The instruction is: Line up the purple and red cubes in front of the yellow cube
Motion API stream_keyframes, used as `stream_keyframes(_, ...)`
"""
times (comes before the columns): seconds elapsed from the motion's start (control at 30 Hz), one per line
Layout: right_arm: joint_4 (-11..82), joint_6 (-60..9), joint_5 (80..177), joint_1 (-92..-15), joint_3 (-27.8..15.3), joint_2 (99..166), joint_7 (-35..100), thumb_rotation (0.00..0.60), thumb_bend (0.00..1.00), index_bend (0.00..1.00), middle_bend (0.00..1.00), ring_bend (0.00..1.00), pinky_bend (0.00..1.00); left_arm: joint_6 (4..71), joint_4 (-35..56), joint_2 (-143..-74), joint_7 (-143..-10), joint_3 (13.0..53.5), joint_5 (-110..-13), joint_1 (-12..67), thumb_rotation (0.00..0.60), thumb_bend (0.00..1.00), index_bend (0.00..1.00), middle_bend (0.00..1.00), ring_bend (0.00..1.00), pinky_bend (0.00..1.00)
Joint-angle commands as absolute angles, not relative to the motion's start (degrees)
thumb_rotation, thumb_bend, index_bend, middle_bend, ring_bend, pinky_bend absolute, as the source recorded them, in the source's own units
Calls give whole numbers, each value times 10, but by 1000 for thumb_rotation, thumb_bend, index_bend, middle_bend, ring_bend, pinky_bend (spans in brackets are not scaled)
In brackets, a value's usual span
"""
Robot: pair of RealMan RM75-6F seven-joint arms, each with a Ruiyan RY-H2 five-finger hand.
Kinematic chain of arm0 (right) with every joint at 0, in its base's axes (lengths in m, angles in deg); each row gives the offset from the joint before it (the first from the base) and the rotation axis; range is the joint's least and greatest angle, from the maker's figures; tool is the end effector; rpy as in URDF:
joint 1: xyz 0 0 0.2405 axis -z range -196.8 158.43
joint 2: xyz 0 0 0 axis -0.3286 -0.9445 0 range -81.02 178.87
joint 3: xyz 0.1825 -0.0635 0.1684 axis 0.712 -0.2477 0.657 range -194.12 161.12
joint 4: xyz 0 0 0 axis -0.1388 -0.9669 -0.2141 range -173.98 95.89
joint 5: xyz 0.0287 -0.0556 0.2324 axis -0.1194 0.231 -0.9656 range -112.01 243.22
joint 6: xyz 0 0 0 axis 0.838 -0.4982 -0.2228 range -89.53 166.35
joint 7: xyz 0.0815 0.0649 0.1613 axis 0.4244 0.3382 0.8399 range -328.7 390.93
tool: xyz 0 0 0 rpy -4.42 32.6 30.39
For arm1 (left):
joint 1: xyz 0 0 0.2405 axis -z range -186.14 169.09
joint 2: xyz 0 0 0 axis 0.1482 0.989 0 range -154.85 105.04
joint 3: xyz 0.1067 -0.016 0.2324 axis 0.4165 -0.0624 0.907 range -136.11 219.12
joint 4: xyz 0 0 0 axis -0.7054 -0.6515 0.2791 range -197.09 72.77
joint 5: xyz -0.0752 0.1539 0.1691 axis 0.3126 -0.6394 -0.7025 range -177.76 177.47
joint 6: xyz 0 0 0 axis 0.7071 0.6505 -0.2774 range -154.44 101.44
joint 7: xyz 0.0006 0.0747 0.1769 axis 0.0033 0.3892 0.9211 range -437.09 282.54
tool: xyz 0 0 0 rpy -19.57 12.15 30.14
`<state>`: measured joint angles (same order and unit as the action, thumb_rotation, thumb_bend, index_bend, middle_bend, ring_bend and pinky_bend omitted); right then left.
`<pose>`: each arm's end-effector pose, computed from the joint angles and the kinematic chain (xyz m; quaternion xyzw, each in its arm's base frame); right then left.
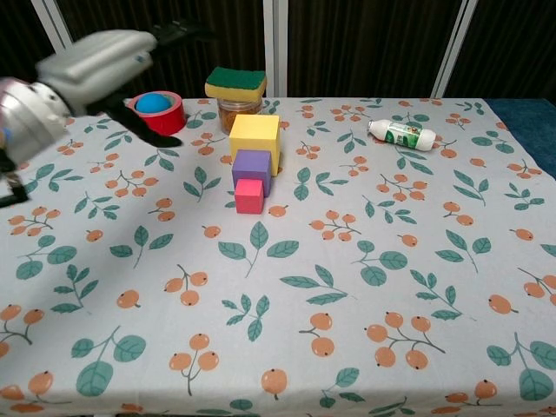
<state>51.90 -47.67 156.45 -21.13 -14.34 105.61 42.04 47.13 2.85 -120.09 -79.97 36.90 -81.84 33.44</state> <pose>-0.3366 -0.2126 0.1715 0.6005 -0.3956 0.3999 0.5683 -0.1485 0.4056 -0.0356 -0.6972 -0.2911 -0.5093 0.4121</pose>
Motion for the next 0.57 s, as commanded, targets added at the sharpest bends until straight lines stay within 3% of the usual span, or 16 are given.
stream_keyframes(0.03,507,-464,1562,-222,-139,1063,433,600,289,0,111,47,187,486,173,-1052,-738,361,-712,222,600,0,107,33,60,145)
stream_keyframes(0.37,481,-444,1580,-245,-146,1084,466,600,219,0,79,3,128,586,266,-990,-691,422,-704,83,600,0,107,34,60,145)
stream_keyframes(0.57,483,-450,1584,-249,-146,1088,460,600,214,0,76,3,116,650,298,-984,-666,436,-733,33,600,0,107,35,60,145)
